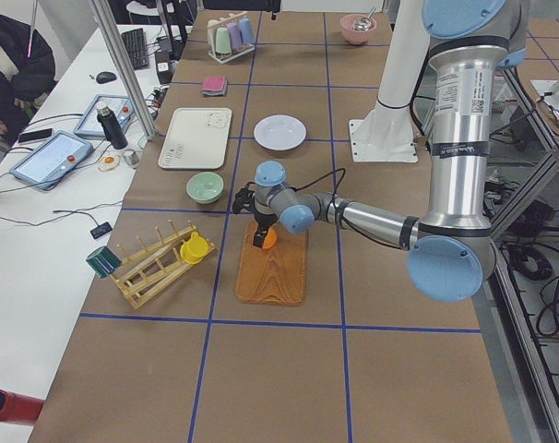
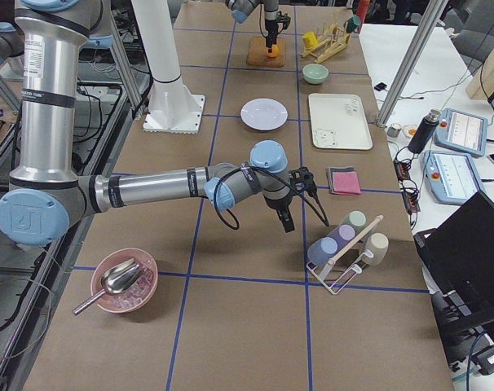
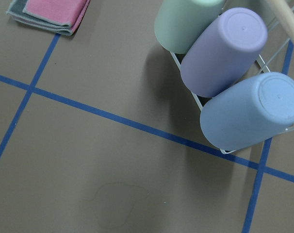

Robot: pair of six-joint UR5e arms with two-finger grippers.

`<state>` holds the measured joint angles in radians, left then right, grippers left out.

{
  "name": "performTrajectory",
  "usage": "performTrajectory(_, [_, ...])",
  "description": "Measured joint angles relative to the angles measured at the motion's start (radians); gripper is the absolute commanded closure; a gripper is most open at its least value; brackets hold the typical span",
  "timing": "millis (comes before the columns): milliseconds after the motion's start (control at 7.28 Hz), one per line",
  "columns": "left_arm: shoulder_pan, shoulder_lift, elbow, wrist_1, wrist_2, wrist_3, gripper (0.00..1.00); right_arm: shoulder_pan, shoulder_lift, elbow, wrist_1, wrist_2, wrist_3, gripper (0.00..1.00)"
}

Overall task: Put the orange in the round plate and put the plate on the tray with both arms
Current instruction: 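Lower the left gripper and grasp the orange, then carry the orange with the left gripper over the white plate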

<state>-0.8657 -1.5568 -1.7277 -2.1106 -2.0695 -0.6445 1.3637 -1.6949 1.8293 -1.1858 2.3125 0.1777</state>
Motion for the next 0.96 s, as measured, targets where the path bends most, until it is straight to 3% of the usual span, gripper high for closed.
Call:
performTrajectory(137, [0.006, 0.0, 0.009, -0.013, 0.0, 0.0, 0.41, 0.0, -0.001, 0.0, 0.0, -0.003, -0.001, 0.0])
performTrajectory(275, [0.012, 0.0, 0.027, -0.046, 0.0, -0.001, 0.91, 0.0, -0.002, 0.0, 0.0, -0.007, -0.001, 0.0])
performTrajectory(412, [0.015, 0.0, 0.041, -0.078, 0.0, -0.002, 1.0, 0.0, -0.004, 0.0, 0.0, -0.01, -0.001, 0.0])
performTrajectory(687, [0.013, -0.001, -0.009, -0.081, -0.022, -0.006, 1.0, 0.0, -0.005, 0.002, 0.001, -0.012, -0.001, 0.0])
performTrajectory(962, [0.006, -0.083, -0.131, 0.128, -0.05, -0.026, 1.0, 0.0, -0.004, 0.002, 0.0, -0.01, 0.001, 0.0])
